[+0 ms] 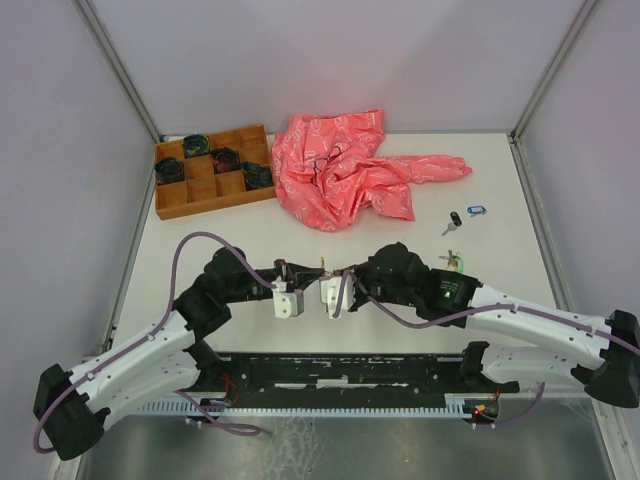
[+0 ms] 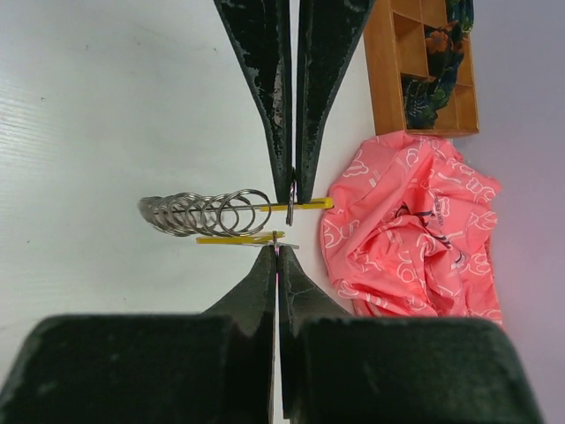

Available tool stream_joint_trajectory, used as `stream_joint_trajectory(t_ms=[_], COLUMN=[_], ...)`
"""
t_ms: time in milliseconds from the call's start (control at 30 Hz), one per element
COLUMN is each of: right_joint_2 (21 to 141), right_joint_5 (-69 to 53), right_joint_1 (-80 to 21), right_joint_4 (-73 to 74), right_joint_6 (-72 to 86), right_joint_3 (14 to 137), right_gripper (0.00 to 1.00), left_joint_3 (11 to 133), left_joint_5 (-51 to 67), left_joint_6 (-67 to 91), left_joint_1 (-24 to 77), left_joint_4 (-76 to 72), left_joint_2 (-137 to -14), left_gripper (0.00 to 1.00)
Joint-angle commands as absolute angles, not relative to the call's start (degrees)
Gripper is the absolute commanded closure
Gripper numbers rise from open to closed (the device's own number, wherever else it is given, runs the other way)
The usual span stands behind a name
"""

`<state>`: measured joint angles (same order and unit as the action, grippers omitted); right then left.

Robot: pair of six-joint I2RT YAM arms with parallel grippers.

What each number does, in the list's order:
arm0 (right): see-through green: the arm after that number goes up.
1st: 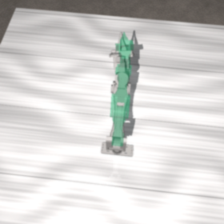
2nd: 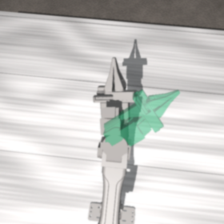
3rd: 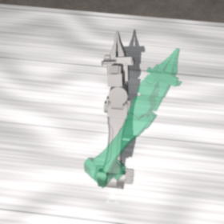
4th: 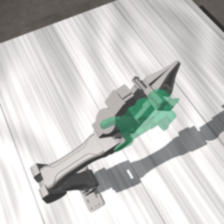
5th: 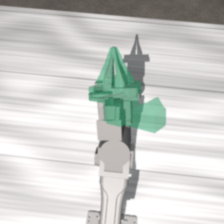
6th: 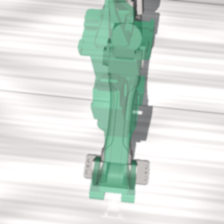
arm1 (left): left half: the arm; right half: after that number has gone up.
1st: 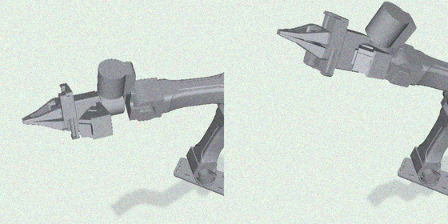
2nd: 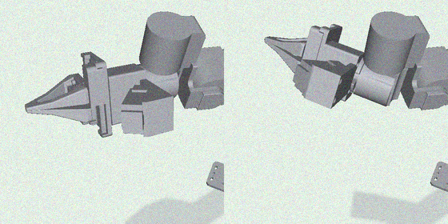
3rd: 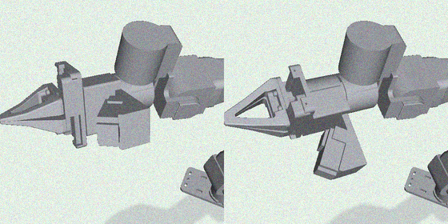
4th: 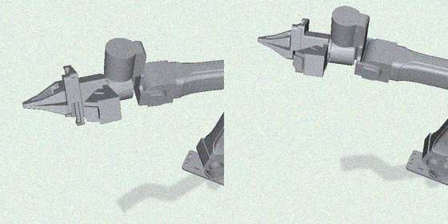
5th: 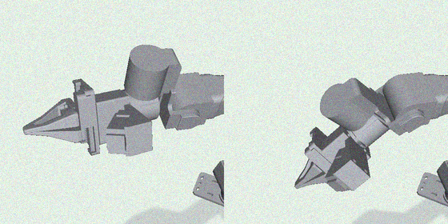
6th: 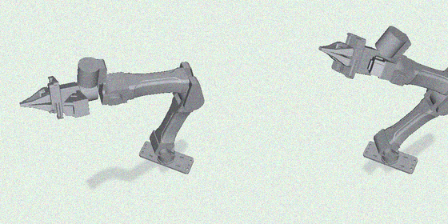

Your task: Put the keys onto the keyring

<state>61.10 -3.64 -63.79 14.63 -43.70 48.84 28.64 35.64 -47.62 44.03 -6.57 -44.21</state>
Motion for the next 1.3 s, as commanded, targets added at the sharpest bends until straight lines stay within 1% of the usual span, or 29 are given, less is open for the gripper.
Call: stream_joint_trajectory(t_ms=[0, 1267], right_joint_2=[60.8, 59.5], right_joint_5=[-0.4, 0.0], right_joint_1=[-64.5, -64.6], right_joint_4=[11.2, 8.8], right_joint_6=[-43.2, -38.7], right_joint_3=[48.9, 48.8], right_gripper=[0.99, 0.99], left_joint_3=[28.7, 28.8], left_joint_5=[35.5, 34.9], left_joint_6=[-44.9, -42.4], left_joint_1=[44.2, 44.3], left_joint_4=[-11.5, -12.8], left_joint_2=[-43.9, -44.8], left_gripper=[0.97, 0.97])
